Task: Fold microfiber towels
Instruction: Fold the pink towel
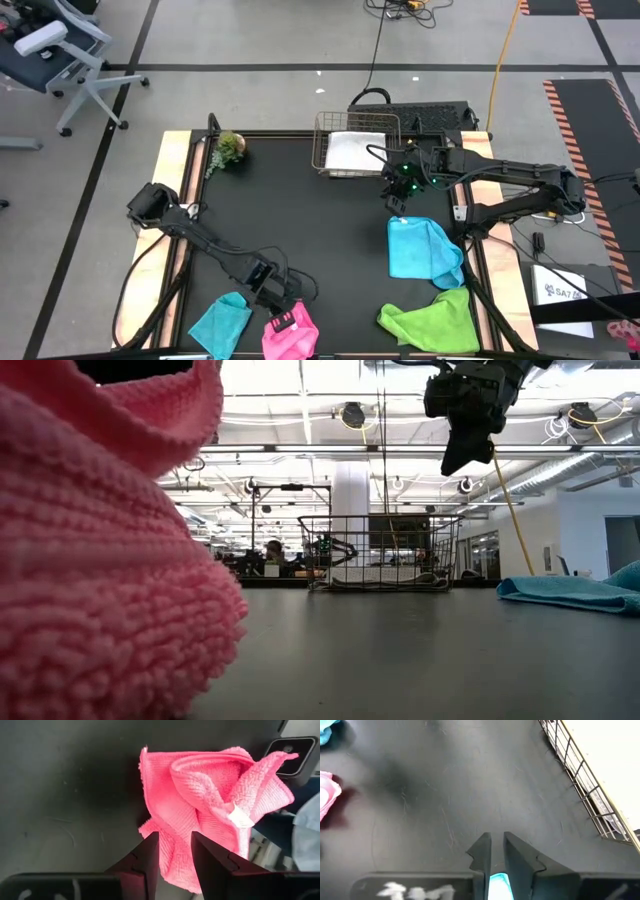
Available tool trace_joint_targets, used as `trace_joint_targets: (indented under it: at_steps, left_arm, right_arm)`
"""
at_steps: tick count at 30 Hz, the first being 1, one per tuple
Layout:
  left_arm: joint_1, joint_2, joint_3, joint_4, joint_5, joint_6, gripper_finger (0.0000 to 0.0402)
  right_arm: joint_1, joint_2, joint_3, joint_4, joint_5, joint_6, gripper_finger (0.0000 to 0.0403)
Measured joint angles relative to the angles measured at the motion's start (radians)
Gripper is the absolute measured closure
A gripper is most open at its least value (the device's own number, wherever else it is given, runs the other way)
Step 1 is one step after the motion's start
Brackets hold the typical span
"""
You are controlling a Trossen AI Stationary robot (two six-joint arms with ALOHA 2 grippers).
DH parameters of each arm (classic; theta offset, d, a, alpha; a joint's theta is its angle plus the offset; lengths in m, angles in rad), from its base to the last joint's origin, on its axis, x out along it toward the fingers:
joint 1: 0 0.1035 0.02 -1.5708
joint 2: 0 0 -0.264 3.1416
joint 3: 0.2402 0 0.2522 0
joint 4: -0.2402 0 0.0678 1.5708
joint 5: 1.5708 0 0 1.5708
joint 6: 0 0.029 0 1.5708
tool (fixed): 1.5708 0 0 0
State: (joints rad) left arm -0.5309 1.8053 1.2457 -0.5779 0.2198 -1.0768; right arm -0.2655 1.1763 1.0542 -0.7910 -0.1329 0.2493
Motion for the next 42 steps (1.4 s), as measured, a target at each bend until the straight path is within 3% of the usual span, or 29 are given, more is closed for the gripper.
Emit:
trace_joint_targets:
  at_steps: [6, 11, 22, 27, 36, 42]
  left_arm:
    - [0.031, 0.0, 0.0, 0.0, 0.083, 0.008, 0.0288]
    - [0.024, 0.0, 0.0, 0.0, 0.094, 0.02, 0.0282]
    - [0.025, 0.005, 0.0, 0.006, 0.074, -0.128, 0.0169]
    - [-0.003, 0.006, 0.0, 0.006, 0.082, -0.183, 0.0152]
    - [-0.037, 0.038, -0.001, 0.08, 0.049, -0.274, 0.0196]
    - [-0.037, 0.037, -0.001, 0.155, 0.013, -0.291, 0.0286]
  right_arm:
    - [0.0, 0.0, 0.0, 0.0, -0.001, 0.0, 0.0358]
    - [0.0, 0.0, 0.0, 0.0, -0.002, -0.011, 0.0358]
    - [0.0, 0.0, 0.0, -0.012, -0.002, -0.086, 0.0358]
    - [0.0, 0.0, 0.0, -0.012, -0.001, -0.105, 0.0358]
    - [-0.001, 0.0, 0.0, -0.005, 0.001, -0.105, 0.0358]
    - [-0.001, 0.0, 0.0, 0.001, 0.004, -0.105, 0.0358]
